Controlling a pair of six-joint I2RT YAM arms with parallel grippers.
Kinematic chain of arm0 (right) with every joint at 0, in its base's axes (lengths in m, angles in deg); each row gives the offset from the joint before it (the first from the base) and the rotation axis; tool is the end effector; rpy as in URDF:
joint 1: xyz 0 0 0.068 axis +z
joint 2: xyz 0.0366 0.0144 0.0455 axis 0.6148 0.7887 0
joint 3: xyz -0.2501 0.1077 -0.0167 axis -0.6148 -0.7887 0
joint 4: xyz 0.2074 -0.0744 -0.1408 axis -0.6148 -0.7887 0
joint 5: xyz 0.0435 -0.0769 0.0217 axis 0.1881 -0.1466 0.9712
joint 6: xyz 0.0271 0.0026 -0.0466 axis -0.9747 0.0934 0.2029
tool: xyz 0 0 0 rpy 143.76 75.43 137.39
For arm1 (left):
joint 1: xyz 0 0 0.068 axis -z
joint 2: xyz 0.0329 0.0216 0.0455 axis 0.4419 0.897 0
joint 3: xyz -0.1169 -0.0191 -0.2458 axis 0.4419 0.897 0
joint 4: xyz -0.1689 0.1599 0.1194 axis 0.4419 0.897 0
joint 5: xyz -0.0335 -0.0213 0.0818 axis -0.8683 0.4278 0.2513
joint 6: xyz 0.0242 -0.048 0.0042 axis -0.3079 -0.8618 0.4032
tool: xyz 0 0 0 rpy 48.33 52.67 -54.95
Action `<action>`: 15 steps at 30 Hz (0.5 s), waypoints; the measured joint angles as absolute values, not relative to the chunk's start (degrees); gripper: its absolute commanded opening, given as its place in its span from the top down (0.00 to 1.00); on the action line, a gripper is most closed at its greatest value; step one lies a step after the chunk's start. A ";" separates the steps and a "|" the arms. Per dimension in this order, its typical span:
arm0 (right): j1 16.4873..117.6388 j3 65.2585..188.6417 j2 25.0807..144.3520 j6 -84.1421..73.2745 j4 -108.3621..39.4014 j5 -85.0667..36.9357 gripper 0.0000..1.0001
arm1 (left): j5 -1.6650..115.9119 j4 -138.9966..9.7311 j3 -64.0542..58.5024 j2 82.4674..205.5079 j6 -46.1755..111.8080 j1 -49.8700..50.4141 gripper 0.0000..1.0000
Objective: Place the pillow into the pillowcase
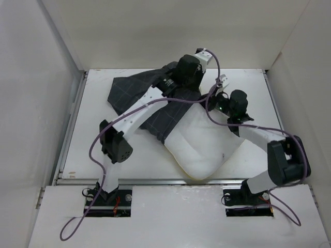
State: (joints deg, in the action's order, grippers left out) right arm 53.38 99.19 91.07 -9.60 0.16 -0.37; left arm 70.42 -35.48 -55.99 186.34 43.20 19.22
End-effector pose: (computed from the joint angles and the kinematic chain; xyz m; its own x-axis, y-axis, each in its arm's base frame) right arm 0.3222 0.1082 0.2574 -0.2294 0.1054 -0.9676 -0.6955 0.6777 0.2387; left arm 0.3397 -0.3406 0.4028 -0.2469 0.2211 -0.9435 0.6468 0.7626 0.0095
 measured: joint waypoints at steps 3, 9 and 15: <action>53.38 95.65 84.67 -11.07 5.45 -0.81 1.00 | 68.98 -35.33 -52.34 178.80 43.58 21.98 1.00; 54.08 89.86 80.15 -15.57 17.88 2.62 1.00 | 70.95 -36.95 -46.11 170.82 42.90 26.50 1.00; 65.86 85.10 68.93 -6.65 8.79 -0.99 1.00 | 78.60 -27.87 -58.55 180.28 37.63 25.28 1.00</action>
